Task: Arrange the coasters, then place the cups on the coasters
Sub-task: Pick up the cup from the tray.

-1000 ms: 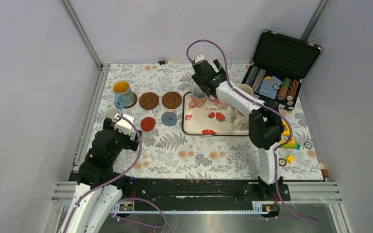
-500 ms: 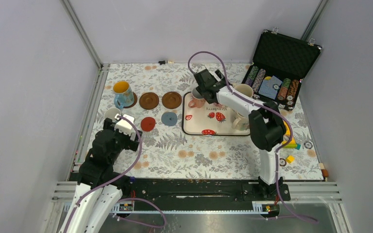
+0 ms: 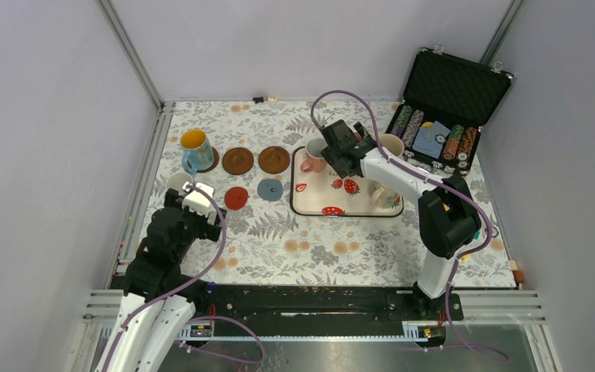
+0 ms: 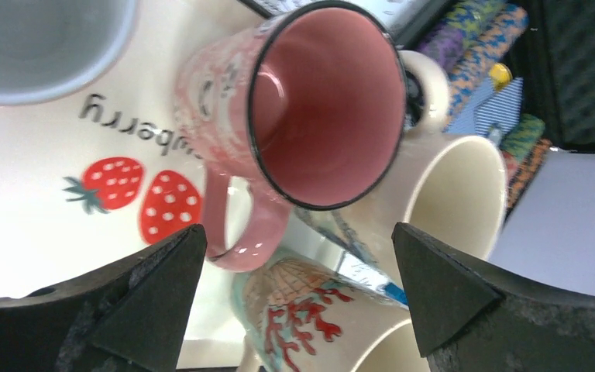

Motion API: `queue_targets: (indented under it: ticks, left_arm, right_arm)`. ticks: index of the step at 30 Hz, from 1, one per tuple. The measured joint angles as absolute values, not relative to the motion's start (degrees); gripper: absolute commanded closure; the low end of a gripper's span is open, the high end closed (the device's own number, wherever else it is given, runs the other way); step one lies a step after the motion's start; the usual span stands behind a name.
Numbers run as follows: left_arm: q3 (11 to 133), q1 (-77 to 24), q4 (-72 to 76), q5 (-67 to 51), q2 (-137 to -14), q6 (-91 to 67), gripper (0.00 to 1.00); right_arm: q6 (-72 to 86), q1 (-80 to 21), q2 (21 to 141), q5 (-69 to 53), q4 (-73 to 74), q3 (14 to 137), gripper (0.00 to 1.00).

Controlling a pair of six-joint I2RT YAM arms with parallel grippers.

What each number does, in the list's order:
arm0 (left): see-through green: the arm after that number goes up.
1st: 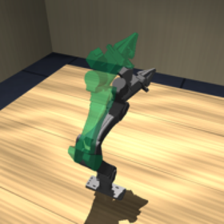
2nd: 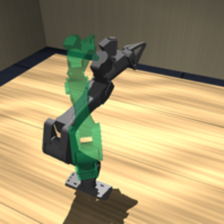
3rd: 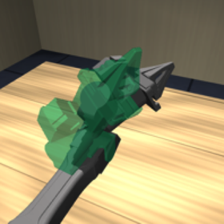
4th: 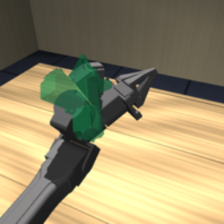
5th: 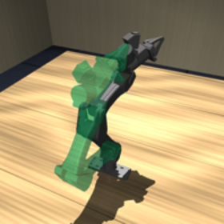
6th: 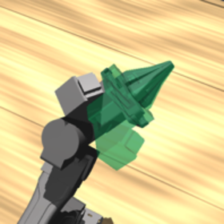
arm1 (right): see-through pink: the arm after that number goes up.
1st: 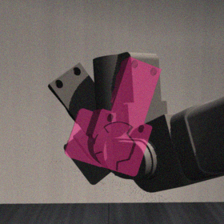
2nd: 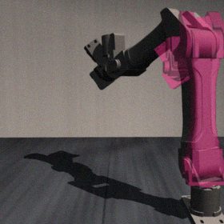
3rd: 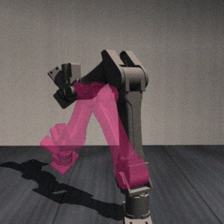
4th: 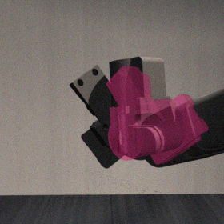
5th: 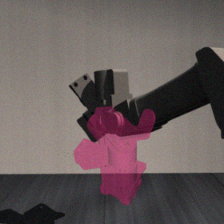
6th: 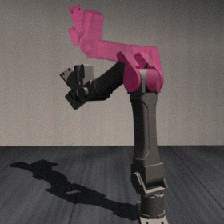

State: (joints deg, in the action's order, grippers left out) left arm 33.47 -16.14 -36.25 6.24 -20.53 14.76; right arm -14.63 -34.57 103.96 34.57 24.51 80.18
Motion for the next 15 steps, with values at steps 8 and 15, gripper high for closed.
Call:
queue_targets:
  ticks: [8, 15]
  left_arm:
    - [33.3, -15.3, -36.3, 6.2, -19.7, 14.8, 0.01]
    - [33.3, -15.2, -36.2, 6.2, -19.6, 14.8, 0.01]
  right_arm:
    - [-12.7, -34.6, 104.0, 30.5, 25.0, 80.1, 0.07]
    - [-12.3, -34.6, 104.1, 28.8, 25.1, 80.1, 0.12]
